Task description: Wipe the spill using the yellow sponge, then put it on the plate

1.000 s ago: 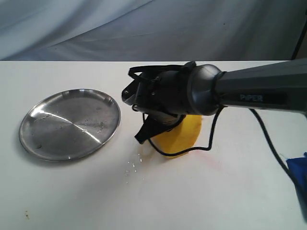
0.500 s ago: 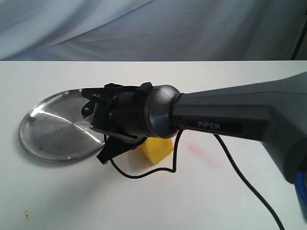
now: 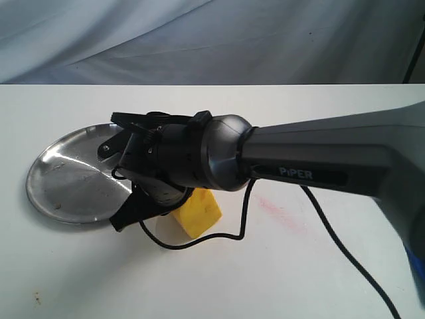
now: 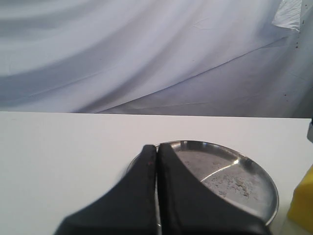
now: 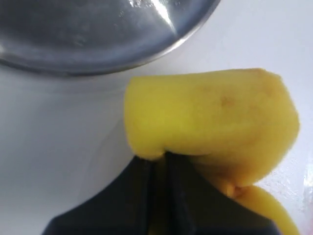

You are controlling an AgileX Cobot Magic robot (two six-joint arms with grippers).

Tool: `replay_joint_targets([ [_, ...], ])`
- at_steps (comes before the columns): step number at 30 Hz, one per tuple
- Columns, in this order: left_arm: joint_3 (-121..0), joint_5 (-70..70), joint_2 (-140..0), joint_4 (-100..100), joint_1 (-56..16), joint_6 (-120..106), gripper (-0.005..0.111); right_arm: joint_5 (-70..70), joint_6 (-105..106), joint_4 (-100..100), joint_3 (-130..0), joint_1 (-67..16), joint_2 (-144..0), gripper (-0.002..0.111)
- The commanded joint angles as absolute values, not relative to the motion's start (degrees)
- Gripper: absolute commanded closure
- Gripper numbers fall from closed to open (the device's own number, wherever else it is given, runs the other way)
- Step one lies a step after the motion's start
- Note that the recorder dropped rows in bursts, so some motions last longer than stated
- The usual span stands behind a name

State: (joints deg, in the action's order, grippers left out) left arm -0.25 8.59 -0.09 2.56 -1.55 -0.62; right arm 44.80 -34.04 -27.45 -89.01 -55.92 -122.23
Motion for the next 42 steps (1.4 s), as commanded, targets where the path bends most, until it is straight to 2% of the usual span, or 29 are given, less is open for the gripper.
replay_joint_targets([
  [1,0.0,8.4,0.0,2.5,-1.6,-0.5,0.105,42.2,-34.3,-23.3,-88.7,-56.9,-120.2,0.108],
  [11,0.0,8.4,0.0,2.5,-1.6,-0.5,0.105,37.5,-34.3,-23.6,-88.7,-57.5,-118.1,0.108],
  [16,0.0,8.4,0.0,2.5,-1.6,-0.6,0.105,30.6,-35.3,-24.0,-88.7,-55.5,-115.3,0.108],
  [21,0.0,8.4,0.0,2.5,-1.6,-0.6,0.105,29.8,-37.7,-24.0,-88.7,-53.8,-113.8,0.108],
  [25,0.0,8.4,0.0,2.5,-1.6,-0.6,0.105,21.5,-38.0,-23.9,-88.7,-52.6,-113.9,0.108],
  [36,0.0,8.4,0.0,2.5,-1.6,-0.5,0.105,-2.8,-37.7,-12.4,-88.9,-48.5,-124.5,0.108],
  [42,0.0,8.4,0.0,2.5,-1.6,-0.5,0.105,-2.4,-37.6,-12.4,-97.3,-48.5,-133.8,0.108],
])
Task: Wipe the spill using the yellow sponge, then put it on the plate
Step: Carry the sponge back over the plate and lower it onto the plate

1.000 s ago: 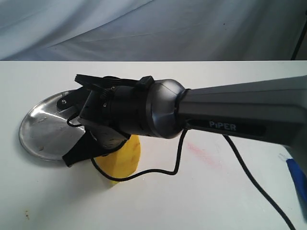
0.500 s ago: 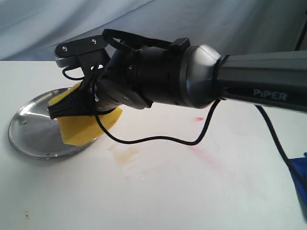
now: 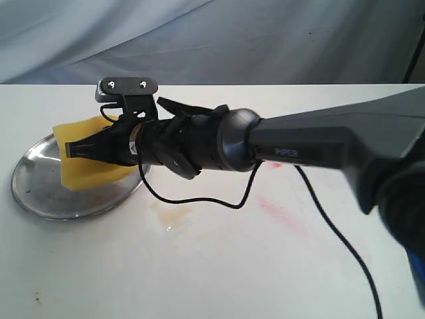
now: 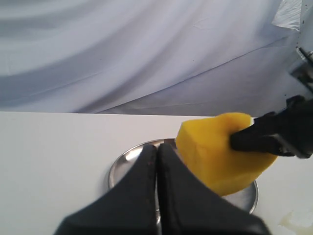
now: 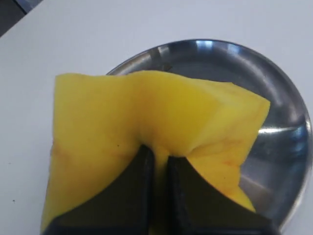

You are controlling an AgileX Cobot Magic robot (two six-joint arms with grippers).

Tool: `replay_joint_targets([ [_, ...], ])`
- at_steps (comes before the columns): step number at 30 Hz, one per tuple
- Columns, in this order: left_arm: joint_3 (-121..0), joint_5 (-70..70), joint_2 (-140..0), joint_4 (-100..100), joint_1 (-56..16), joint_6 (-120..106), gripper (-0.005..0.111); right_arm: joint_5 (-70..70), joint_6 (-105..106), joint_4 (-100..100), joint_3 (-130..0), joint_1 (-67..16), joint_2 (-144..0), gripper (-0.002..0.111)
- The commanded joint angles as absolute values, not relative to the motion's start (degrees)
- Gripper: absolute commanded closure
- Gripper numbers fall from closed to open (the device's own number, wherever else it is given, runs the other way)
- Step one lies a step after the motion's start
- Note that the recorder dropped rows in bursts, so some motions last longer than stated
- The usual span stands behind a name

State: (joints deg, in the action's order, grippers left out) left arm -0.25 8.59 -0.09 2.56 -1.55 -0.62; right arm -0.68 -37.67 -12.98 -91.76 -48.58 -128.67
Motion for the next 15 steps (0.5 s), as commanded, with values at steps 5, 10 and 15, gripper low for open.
replay_joint_targets([
  [5,0.0,8.4,0.0,2.5,-1.6,-0.5,0.105,-1.1,-37.6,-9.6,-103.3,-48.5,-138.6,0.108],
  [10,0.0,8.4,0.0,2.5,-1.6,-0.5,0.105,3.9,-37.6,-9.6,-103.1,-48.1,-139.1,0.108],
  [15,0.0,8.4,0.0,2.5,-1.6,-0.5,0.105,11.3,-37.6,-9.6,-103.1,-47.5,-139.1,0.108],
])
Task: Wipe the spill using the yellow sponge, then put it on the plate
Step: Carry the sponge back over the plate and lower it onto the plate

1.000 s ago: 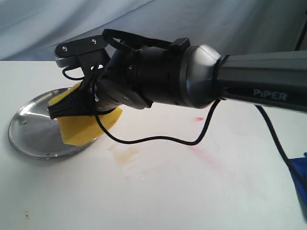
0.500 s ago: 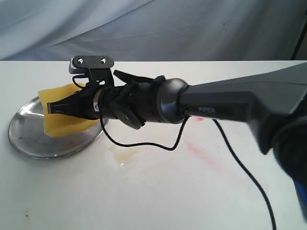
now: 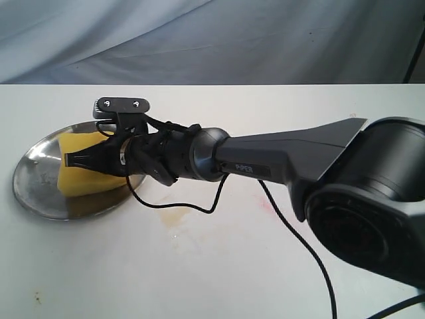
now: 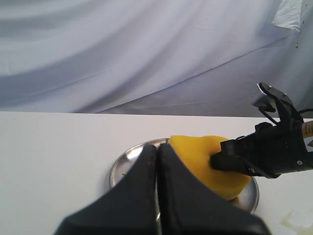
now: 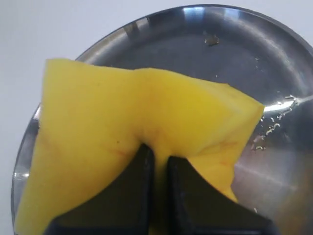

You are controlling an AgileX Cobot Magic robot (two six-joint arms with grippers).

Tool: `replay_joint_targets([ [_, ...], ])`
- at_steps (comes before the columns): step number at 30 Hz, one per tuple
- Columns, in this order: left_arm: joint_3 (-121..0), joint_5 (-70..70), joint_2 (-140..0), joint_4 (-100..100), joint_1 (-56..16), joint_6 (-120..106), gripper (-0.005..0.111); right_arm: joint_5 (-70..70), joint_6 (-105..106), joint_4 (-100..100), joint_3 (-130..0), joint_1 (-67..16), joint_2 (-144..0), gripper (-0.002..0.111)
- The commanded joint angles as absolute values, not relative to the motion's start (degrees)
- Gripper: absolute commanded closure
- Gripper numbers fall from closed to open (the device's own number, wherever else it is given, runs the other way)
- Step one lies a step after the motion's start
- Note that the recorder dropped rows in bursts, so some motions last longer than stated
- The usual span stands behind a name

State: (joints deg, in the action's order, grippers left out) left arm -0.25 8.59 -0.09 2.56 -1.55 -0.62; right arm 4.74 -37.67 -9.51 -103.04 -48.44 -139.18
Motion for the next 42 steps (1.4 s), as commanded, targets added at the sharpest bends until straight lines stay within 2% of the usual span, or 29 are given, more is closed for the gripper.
replay_joint_targets([
  [1,0.0,8.4,0.0,2.5,-1.6,-0.5,0.105,12.7,-37.6,-9.6,-103.1,-47.4,-139.1,0.108],
  [21,0.0,8.4,0.0,2.5,-1.6,-0.5,0.105,30.1,-37.6,-15.9,-103.1,-47.3,-133.4,0.108],
  [42,0.0,8.4,0.0,2.5,-1.6,-0.5,0.105,24.9,-37.7,-13.5,-103.1,-46.8,-132.8,0.107],
])
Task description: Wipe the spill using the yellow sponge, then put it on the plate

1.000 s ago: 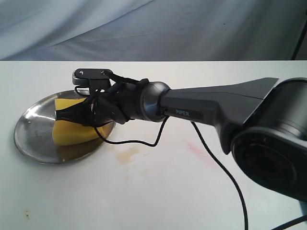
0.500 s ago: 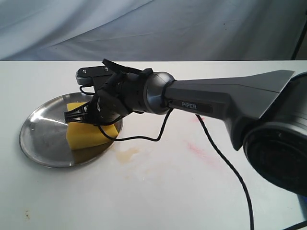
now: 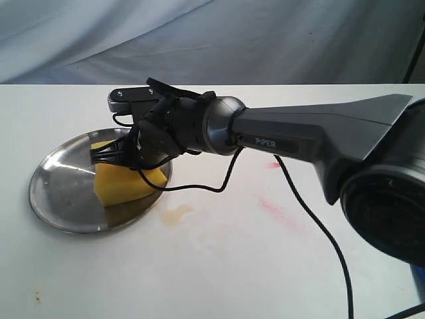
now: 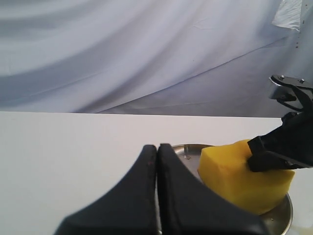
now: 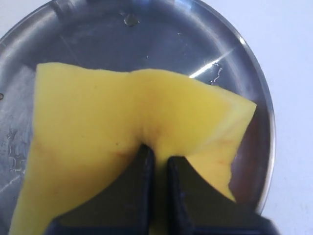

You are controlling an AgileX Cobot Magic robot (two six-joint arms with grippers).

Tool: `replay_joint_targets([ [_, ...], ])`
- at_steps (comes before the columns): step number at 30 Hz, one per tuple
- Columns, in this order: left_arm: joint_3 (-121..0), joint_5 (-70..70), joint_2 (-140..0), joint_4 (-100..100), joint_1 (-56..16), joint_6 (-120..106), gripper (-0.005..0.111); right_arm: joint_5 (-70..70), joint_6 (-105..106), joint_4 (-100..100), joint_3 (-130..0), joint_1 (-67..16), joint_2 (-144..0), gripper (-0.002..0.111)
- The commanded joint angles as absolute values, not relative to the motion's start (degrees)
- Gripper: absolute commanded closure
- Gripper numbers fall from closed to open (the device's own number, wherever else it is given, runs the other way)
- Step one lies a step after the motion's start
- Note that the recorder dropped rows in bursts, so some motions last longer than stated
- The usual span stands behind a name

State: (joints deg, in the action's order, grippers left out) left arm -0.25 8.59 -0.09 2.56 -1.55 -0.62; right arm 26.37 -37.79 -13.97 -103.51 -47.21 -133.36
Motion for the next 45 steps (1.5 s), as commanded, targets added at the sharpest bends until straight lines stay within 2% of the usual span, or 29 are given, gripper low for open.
replay_joint_targets([
  [1,0.0,8.4,0.0,2.5,-1.6,-0.5,0.105,24.7,-37.4,-13.5,-103.1,-46.8,-132.8,0.098],
  [2,0.0,8.4,0.0,2.5,-1.6,-0.5,0.105,24.6,-37.4,-13.3,-103.1,-46.8,-132.8,0.092],
  [3,0.0,8.4,0.0,2.5,-1.6,-0.5,0.105,24.6,-36.8,-12.4,-103.1,-46.8,-132.8,0.078],
  [5,0.0,8.4,0.0,2.5,-1.6,-0.5,0.105,23.5,-36.8,-12.4,-103.1,-46.8,-132.8,0.06],
  [6,0.0,8.4,0.0,2.5,-1.6,-0.5,0.105,22.9,-36.8,-12.4,-103.1,-46.8,-132.7,0.055],
  [11,0.0,8.4,0.0,2.5,-1.6,-0.5,0.105,22.8,-35.5,-12.7,-103.1,-46.2,-126.9,0.053],
  [16,0.0,8.4,0.0,2.5,-1.6,-0.5,0.105,21.3,-34.6,-15.2,-94.7,-44.9,-116.8,0.056],
  [21,0.0,8.4,0.0,2.5,-1.6,-0.5,0.105,13.2,-34.6,-15.8,-77.4,-40.7,-100.6,0.062],
  [27,0.0,8.4,0.0,2.5,-1.6,-0.5,0.105,7.1,-34.6,-15.5,-60.3,-29.4,-84.9,0.075],
  [36,0.0,8.4,0.0,2.5,-1.6,-0.5,0.105,2.0,-32.7,-15.5,-43.9,-10.6,-62.3,0.096],
  [41,0.0,8.4,0.0,2.5,-1.6,-0.5,0.105,-2.2,-32.1,-15.5,-36.8,-5.3,-51.2,0.107],
  [45,0.0,8.4,0.0,2.5,-1.6,-0.5,0.105,-3.9,-31.7,-15.5,-32.6,-4.0,-43.4,0.108],
])
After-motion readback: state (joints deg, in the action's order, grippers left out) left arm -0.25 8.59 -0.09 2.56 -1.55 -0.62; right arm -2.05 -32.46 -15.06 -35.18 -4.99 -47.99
